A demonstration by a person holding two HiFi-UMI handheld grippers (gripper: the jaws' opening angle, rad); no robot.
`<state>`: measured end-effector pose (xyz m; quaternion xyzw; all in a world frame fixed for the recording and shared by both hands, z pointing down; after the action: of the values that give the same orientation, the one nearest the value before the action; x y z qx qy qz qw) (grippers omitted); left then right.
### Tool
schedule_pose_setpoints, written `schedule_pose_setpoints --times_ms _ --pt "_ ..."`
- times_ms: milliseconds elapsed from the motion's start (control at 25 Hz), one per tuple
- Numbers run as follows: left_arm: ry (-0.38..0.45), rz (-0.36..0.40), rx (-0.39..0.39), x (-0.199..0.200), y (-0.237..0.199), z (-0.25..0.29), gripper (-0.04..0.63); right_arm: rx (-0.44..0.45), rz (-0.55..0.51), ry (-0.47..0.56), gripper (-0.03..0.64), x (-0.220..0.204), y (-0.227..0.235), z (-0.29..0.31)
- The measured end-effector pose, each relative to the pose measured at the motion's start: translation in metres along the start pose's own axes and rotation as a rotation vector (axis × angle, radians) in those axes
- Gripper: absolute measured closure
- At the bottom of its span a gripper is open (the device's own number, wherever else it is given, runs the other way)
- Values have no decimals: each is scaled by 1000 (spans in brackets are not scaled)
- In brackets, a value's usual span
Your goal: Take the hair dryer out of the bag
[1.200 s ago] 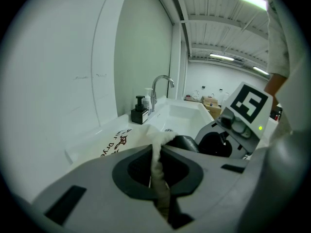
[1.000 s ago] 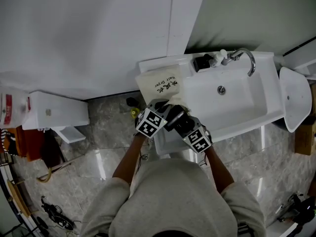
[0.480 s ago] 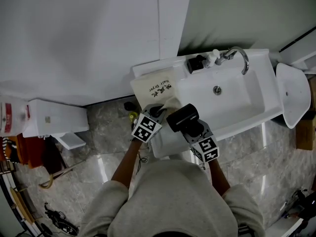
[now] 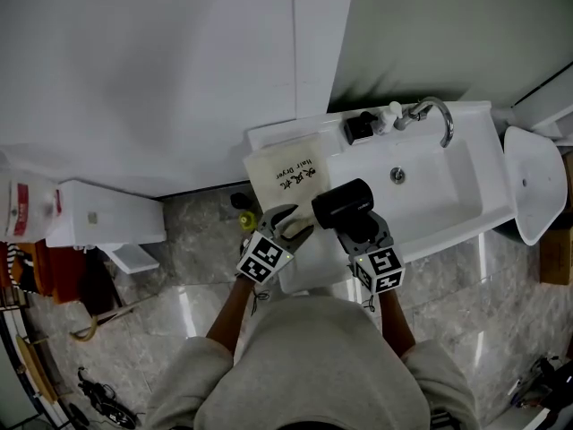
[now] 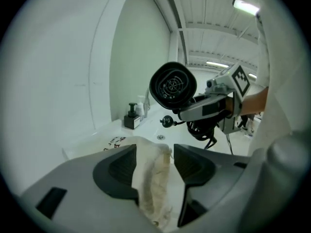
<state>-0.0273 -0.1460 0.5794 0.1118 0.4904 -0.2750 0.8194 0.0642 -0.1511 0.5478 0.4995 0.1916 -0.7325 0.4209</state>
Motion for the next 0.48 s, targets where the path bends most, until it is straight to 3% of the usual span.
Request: schedule_pose_setpoints --times_ms 200,280,400,480 --pt "170 -53 102 29 -12 -30 372 -16 -10 86 391 28 7 6" --pt "211 -66 169 35 -24 -41 428 -19 -16 98 390 35 7 6" --pt "252 -86 282 42 -47 -62 562 -23 -31 143 390 51 7 9" --pt "268 -91 349 46 -63 -76 582 -20 -39 165 390 63 6 12"
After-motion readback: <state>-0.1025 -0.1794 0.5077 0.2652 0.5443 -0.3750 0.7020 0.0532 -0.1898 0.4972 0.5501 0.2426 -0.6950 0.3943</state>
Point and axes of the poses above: the fingertips, and each gripper's own axes: z forward along the fingers, y to its right, x out of its top, the point moved 1 cm from there along -z, backward along the fingers, and after that the axes turned 3 degrees about y, right-handed, at the moved point
